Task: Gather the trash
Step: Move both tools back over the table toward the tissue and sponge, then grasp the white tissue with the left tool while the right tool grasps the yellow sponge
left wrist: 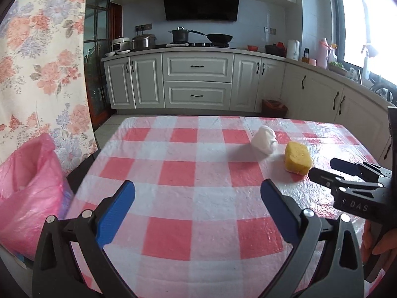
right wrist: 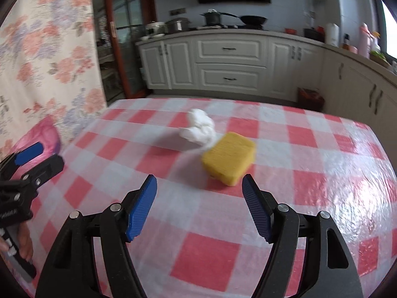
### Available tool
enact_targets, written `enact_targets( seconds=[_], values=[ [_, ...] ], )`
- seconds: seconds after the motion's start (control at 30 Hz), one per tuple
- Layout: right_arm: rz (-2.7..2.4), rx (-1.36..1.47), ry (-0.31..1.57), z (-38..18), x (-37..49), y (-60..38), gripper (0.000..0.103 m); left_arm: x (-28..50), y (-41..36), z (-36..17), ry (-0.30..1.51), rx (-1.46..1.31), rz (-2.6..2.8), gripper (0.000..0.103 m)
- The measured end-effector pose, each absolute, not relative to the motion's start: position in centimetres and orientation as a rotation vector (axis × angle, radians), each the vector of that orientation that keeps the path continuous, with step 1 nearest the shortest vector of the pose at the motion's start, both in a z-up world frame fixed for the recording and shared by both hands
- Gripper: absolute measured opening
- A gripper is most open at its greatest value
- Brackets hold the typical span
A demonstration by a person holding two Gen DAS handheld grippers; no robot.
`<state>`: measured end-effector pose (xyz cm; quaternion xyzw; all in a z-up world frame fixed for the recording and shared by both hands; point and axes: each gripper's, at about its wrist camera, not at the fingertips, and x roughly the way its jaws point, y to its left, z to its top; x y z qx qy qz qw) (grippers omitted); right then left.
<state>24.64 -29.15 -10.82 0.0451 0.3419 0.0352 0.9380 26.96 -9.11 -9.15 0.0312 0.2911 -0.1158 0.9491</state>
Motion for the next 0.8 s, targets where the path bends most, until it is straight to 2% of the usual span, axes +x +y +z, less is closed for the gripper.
enact_targets(
  seconds=[0.53,0.57,0.6,0.8],
  values=[
    [-0.030,0.162,0.831,-14.0,32.9,-31.4,0.068,33.5,-12.1,-12.2,0.646,0.114,-0.243,0.098],
    [-0.020,0.163,0.836,-14.1,32.9,-31.6,0.061,33.8,-12.4,-12.2,0.655,0.111,-0.247,0.098],
    [-0.001,0.170,0.842,-14.2,32.8,-31.9,0.058,34.3,-12.8,-12.3,0.665,0.104,-0.256,0.098],
    [0.003,0.187,0.810,-14.0,30.7,-34.5,0.047,37.0,-15.6,-12.5,0.687,0.078,-0.305,0.098]
  ],
)
